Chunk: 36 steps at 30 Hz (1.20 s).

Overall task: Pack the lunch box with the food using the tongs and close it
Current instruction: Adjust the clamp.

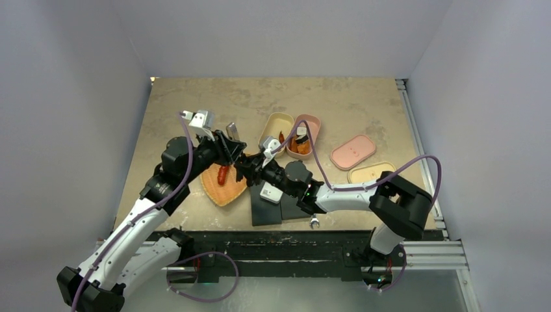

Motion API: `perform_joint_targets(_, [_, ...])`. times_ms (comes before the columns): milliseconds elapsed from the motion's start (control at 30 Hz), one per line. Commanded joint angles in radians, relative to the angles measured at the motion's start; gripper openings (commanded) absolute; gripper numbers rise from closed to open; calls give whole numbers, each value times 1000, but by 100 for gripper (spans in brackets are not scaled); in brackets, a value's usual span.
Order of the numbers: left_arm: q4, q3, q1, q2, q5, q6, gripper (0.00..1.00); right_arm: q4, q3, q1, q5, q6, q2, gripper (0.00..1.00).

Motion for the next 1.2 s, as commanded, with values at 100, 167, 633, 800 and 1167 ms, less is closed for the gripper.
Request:
perform_joint_targets(100, [27, -26, -2, -37, -104, 37, 29, 45, 34, 8, 18, 0, -30, 31])
perform_joint_targets(167, [23, -33, -2, -52, -141, 67, 29, 47, 18, 8, 34, -6, -52, 44])
perform_joint_targets(633, [122, -184, -2, -159, -414, 212, 28, 30, -151, 8, 216, -46, -308, 75])
perform_joint_targets(800, [181, -238, -2, -173, -422, 236, 33, 21, -215, -3, 332, -46, -383, 75])
perform_joint_targets(1167, [356, -322, -2, -109, -479, 316, 39, 58, -304, -36, 352, -114, -478, 84])
